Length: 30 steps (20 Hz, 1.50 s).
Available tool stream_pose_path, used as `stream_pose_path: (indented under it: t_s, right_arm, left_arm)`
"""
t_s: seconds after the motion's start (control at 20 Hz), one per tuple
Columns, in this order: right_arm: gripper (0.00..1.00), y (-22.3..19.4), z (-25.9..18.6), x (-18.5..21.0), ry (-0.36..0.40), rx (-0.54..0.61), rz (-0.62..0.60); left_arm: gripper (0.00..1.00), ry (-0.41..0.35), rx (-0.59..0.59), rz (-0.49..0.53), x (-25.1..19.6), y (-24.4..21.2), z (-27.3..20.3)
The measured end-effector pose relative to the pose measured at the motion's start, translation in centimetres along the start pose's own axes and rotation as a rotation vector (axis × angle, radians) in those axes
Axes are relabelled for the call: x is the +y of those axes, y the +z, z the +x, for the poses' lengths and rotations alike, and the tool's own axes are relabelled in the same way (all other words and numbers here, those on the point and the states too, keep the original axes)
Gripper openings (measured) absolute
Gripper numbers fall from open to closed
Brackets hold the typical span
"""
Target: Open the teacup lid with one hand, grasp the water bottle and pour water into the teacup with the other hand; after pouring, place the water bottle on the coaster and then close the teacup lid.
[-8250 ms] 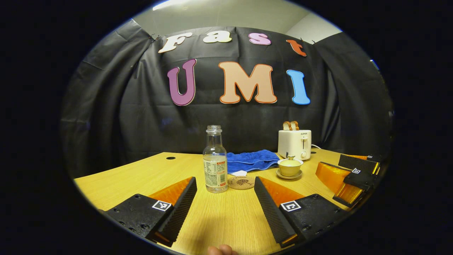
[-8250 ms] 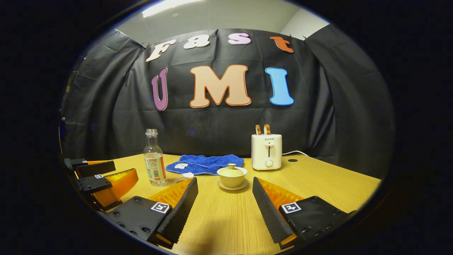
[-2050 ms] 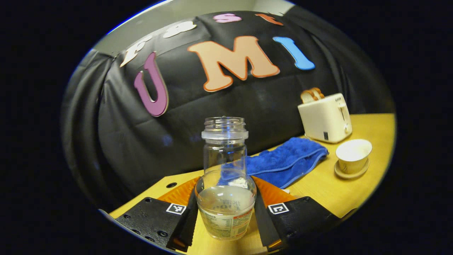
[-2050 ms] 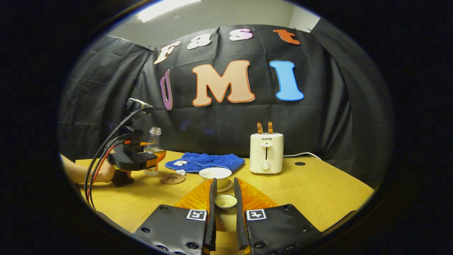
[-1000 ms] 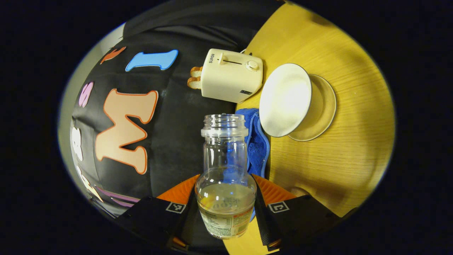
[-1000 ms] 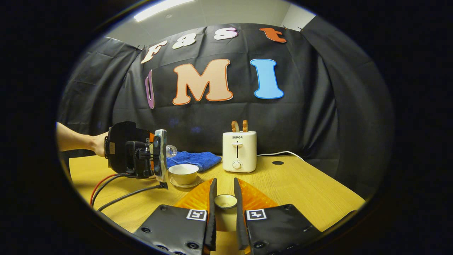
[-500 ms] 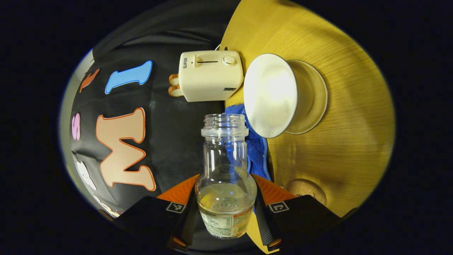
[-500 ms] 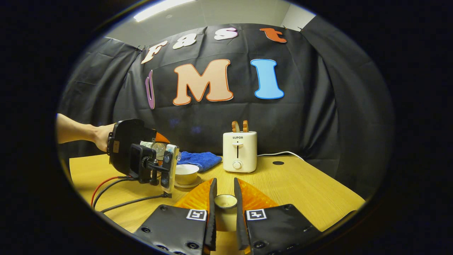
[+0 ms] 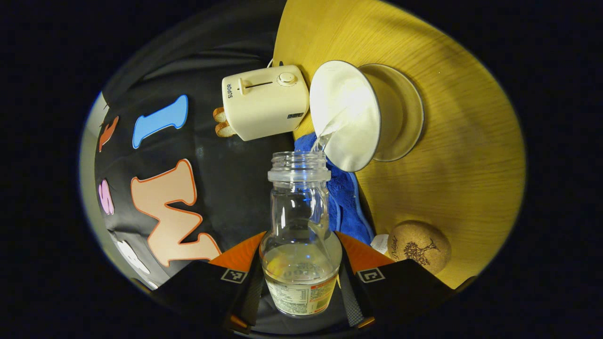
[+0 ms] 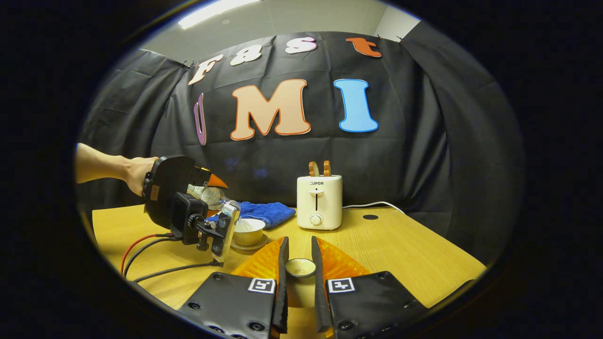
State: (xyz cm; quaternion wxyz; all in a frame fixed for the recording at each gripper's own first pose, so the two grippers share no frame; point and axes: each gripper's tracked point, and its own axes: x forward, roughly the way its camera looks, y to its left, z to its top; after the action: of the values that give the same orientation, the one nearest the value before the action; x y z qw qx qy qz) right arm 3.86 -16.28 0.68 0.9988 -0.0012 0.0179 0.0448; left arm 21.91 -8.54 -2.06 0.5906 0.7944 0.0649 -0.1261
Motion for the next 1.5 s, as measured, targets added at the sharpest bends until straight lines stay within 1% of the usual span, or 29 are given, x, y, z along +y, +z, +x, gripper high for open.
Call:
stream_pose_path:
  t_s: [0.2, 0.45, 0.7, 1.15, 1.5]
  right_arm:
    - [0.26, 0.0, 0.0, 0.0, -0.001, 0.000, -0.001]
    - [0.26, -0.1, 0.0, 0.0, -0.001, 0.000, -0.001]
    - [0.26, -0.1, -0.1, 0.0, -0.001, 0.000, 0.000]
    - [0.27, -0.1, 0.0, 0.0, 0.000, 0.000, -0.001]
    - [0.26, 0.0, -0.1, 0.0, 0.000, -0.003, 0.000]
  left_arm:
    - [0.69, 0.022, 0.002, 0.060, 1.0, -0.2, -0.4]
    - [0.69, 0.041, 0.000, 0.107, 2.1, -0.2, -0.7]
    - [0.69, 0.053, 0.006, 0.191, 2.7, -0.2, -0.8]
    - [0.69, 0.064, -0.003, 0.241, 3.8, 0.5, -0.8]
    - [0.68, 0.055, -0.014, 0.271, 3.4, 1.4, -0.5]
